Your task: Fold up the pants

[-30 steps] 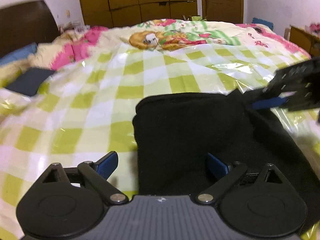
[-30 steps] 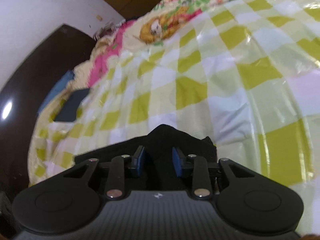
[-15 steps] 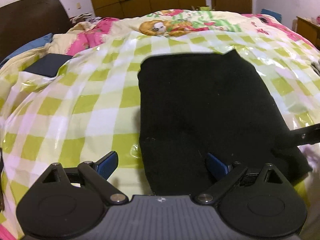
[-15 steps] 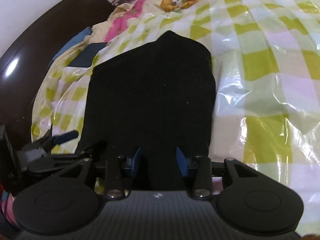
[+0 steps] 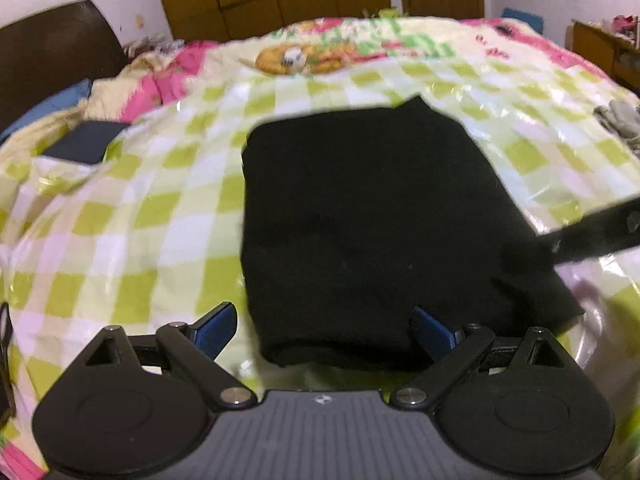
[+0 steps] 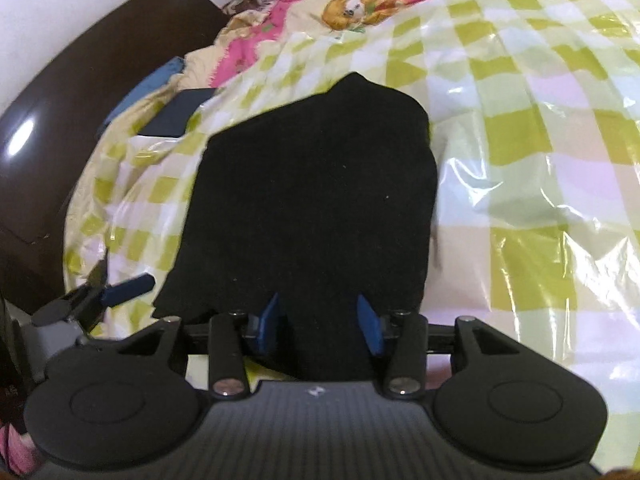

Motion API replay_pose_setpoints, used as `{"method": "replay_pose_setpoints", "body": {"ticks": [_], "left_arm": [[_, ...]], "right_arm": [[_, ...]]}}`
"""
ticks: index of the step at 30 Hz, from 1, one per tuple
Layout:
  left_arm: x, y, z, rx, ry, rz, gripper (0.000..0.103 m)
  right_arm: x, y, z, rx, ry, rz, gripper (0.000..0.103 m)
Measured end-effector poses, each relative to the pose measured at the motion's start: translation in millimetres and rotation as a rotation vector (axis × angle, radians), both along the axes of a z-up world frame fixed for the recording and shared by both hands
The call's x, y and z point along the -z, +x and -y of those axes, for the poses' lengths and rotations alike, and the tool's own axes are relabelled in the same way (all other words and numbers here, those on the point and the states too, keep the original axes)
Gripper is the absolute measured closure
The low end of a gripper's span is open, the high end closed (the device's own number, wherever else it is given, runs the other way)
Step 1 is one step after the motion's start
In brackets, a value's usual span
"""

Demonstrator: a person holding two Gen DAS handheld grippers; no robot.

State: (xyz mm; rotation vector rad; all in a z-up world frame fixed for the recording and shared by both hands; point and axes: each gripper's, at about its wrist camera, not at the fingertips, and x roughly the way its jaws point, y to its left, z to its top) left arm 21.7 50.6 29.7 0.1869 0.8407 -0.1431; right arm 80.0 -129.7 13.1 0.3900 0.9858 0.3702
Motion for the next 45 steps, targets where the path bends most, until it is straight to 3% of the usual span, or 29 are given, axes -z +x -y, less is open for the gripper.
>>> {"method": "replay_pose_setpoints", "body": {"ticks": [4,8,20,29,34,40,45], "left_arm": [[-13.2,-13.6,-2.6,-0.002,-0.057,0.043,0.000],[-27.1,-22.6,-2.6,-0.008,-0.053,0.083,0.000],[-25.5,-40.5,19.6,-0.062,-0.045,0.070,0.000],[-29.6,-32.4,12.0,-0.094,-0.041,0.078,0.000],[-25.5,-24.6,7.6,-0.110,-0.026,0.072,0.000],[-30.2,-2.4,-2.7,-0.144,-0.069,0.095,0.000],[-18.4,23.9,3.0,-0.120,-0.058,0.065,0.000]], "right_arm": [[-15.5,-11.2,4.0,-0.019,0.013,0.047,0.055],[-20.0,-15.9,11.4,0.008,0.018,0.055,0.053],[-14.2,-45.7,11.3,0.024,0.021,0.042,0.053],[-21.9,-35.2,17.8,0.043,0.025,0.073,0.050],[-13.3,-19.7,20.6,0.070,0.020,0.063,0.048],[4.0,16.5,20.2,0.096,0.032,0.031,0.047],[11.0,35.2,14.0,0.075,0.036,0.038,0.038]]}}
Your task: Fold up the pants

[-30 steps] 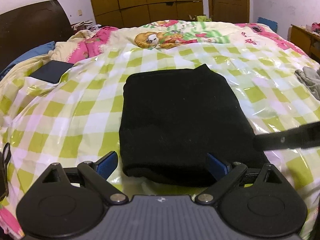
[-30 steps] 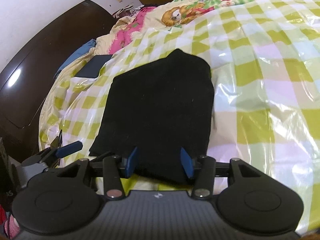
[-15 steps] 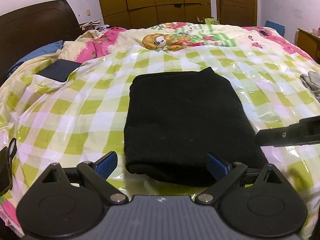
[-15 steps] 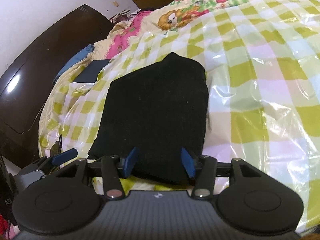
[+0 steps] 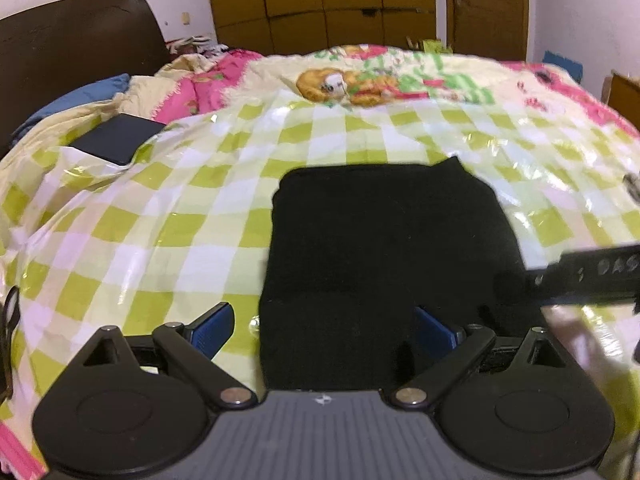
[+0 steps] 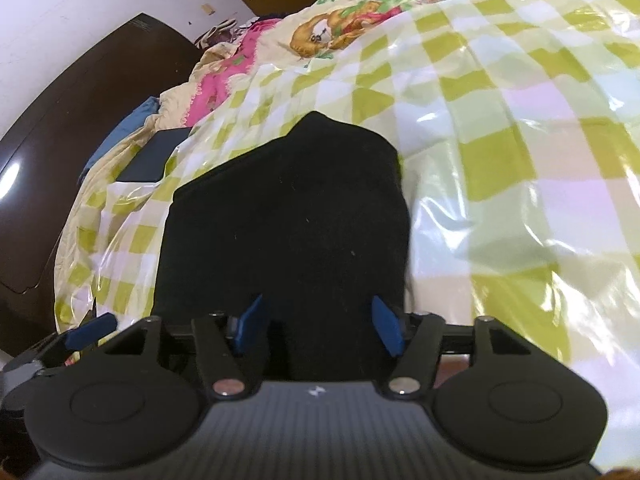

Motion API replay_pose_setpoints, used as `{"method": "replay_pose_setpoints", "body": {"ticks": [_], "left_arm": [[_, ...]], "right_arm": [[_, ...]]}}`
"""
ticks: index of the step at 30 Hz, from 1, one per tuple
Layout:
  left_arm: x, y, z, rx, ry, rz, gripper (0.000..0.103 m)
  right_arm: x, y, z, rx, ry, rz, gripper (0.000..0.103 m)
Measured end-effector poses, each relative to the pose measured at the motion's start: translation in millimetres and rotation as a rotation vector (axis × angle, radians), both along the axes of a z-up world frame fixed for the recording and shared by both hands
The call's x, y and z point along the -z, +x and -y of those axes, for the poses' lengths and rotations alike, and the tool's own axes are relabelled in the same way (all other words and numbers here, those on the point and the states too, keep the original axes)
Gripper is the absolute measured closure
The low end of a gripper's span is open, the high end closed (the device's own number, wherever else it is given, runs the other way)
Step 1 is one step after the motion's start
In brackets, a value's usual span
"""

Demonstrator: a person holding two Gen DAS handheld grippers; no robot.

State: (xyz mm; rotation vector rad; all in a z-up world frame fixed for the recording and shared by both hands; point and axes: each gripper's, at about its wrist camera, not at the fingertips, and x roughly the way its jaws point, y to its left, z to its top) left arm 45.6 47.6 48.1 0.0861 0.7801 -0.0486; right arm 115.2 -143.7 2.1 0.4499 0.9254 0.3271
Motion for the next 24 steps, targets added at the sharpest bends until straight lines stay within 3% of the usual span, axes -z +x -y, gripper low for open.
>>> {"method": "replay_pose_setpoints", "body": {"ticks": [3,8,9,11,13,16,19,20,24], "left_arm": [[18.3,14.6,1.9,0.004,0.007,-0.052,0.000],[30.8,22.7,-14.8,-0.004,-0.061,-0.085,0.000],[32.5,24.7,-17.8,-0.001,-0.070,-0.091,0.000],[34.7,28.4,-22.5,0.004,-0.079,-0.093,0.000],[35.0,31.5,-24.2,0.016,-0.076,-0.102,0.000],[26.0,28.9,-23.0,0.043,-0.086,-0.086,0.000],[17.3,26.6,-16.9,0.080,-0.051,-0.050,0.000],[15.8,26.9,-15.4,0.085,-0.046,-0.048,0.000],[13.3,30.7,-14.2,0.077,-0.050,-0.044,0.000]], "right_arm": [[6.0,9.6,-8.3,-0.047,0.012,-0.016,0.035],[12.3,25.8,-34.3,-0.103,0.045,-0.024,0.036],[12.8,30.4,-38.3,-0.109,0.069,-0.027,0.038],[16.3,40.5,-44.8,-0.124,0.122,-0.050,0.054],[12.7,42.7,-48.1,-0.129,0.094,-0.054,0.056],[-6.1,27.0,-22.4,-0.082,0.121,-0.020,0.056],[-24.9,8.6,13.1,-0.007,0.069,0.039,0.050],[-26.3,6.3,19.3,0.009,0.044,0.043,0.045],[-8.6,10.1,20.5,-0.005,-0.011,-0.013,0.045]]}}
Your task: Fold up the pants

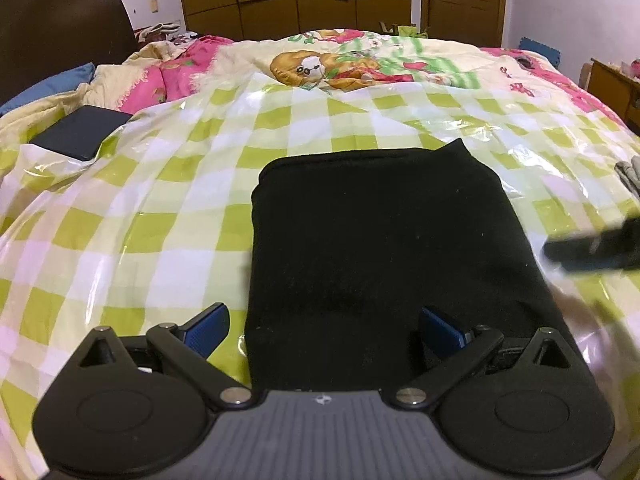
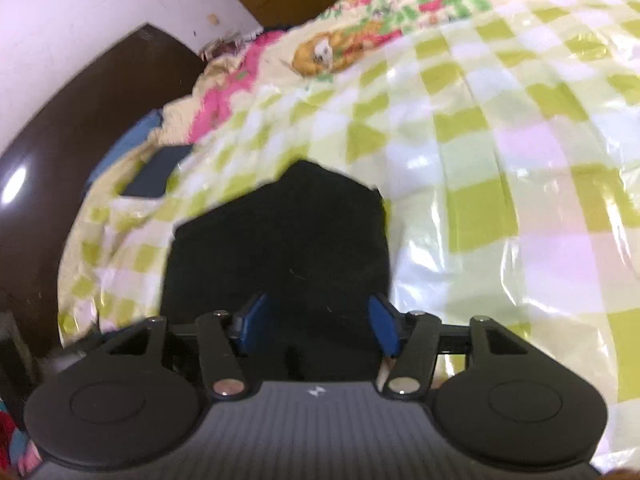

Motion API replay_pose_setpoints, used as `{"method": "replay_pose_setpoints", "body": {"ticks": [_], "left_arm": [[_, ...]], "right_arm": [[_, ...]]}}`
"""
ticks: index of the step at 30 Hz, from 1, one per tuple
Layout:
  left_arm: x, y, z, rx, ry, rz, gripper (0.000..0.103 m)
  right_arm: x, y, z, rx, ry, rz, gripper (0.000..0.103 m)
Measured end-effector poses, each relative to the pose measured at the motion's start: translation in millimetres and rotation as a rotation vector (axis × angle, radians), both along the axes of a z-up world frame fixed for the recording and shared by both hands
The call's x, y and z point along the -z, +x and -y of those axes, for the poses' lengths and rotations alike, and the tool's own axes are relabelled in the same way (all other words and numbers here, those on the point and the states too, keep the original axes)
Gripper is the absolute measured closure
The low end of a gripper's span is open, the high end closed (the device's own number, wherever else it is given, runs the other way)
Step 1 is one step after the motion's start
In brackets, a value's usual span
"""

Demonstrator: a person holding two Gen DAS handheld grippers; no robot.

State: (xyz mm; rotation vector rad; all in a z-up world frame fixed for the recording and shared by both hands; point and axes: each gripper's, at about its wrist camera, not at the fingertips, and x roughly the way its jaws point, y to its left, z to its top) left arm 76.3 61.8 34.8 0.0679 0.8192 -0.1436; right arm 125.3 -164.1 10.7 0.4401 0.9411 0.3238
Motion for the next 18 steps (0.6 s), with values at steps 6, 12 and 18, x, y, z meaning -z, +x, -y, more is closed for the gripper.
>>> {"method": "replay_pose_setpoints", "body": {"ticks": [6,12,18], "left_arm": [[15.7,7.9,-1.0,0.014,-0.008,-0.034,0.000],[20.2,15.4,-4.2,0.023,-0.012,-0.023,0.000],[21.9,26.6,-33.0,-0.010,0.013,-0.019,0.000]], "right_arm": [[36.1,8.3,-10.5,-0.008,0.055,-0.057,0.035],[35.2,21.7,-31.8,-0.073,0.033,-0.027,0.035],[38.7,43.8,-62.1,-0.117,0.079,-0.042,0.035]]}}
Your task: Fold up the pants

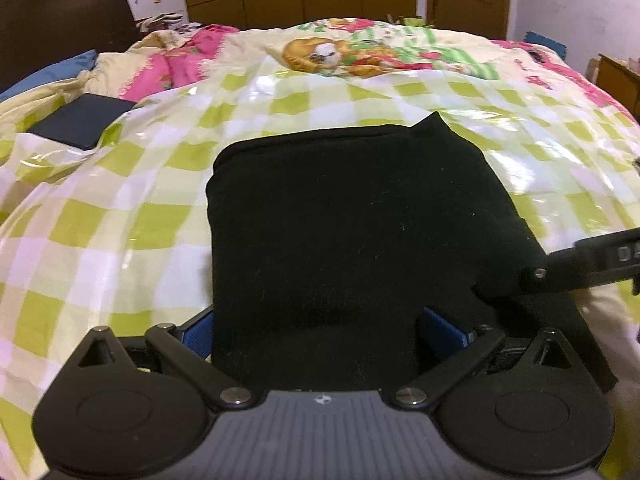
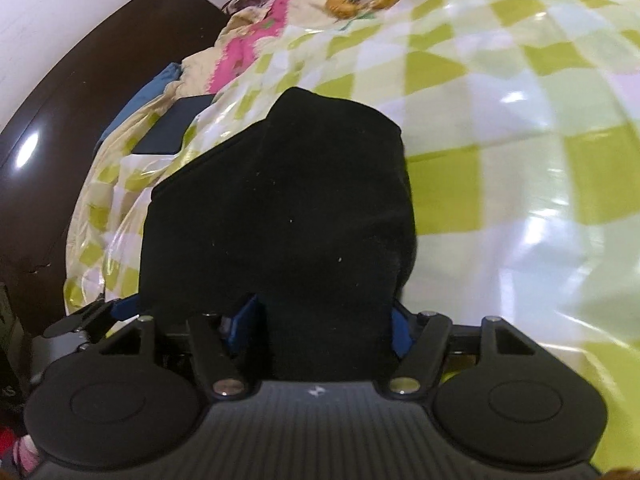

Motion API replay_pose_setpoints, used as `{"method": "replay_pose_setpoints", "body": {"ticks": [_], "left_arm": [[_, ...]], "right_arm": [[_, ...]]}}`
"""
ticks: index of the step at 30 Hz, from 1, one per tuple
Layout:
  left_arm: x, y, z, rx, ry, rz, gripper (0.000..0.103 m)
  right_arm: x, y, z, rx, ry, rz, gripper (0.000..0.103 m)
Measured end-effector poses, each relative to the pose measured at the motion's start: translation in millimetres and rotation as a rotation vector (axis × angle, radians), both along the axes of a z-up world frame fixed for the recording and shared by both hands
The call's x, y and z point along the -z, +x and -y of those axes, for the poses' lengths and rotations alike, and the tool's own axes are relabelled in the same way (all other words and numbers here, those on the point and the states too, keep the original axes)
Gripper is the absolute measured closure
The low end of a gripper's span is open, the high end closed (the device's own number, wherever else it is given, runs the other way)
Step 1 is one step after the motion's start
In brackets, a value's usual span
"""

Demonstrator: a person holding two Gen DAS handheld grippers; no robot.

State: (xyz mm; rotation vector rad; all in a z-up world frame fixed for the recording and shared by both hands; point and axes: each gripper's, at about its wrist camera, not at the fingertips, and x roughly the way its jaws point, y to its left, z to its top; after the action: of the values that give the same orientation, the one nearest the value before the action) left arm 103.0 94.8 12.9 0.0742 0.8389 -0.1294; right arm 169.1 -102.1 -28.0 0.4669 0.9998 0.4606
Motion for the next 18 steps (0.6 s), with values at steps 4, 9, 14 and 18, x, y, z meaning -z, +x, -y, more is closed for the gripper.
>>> {"method": "replay_pose_setpoints", "body": {"ticks": [4,9,14,18], "left_arm": [[2.4,14.1,-24.7,-0.045,-0.003,-0.006,0.000],[0.0,22.4,-50.9,-0.058,0.055,0.014,0.000],[-4.2,20.7,-72.4,-0.101,0.072,0.014,0.000],[-10.0,7.6,-73.4,-0.091,0.107,0.021,0.000]], "right_arm": [[4.4,4.8,-18.1,0.046,0.088,-0.051,0.035],[5.4,7.3,-56.4,-0.003,0.064,-0.052,0.035],[-4.2,7.4,-83.0,-0.037,0.012,-0.065,0.035],[-23.5,-13.8,-82.3,0.005,-0.080,-0.012,0.036]]}}
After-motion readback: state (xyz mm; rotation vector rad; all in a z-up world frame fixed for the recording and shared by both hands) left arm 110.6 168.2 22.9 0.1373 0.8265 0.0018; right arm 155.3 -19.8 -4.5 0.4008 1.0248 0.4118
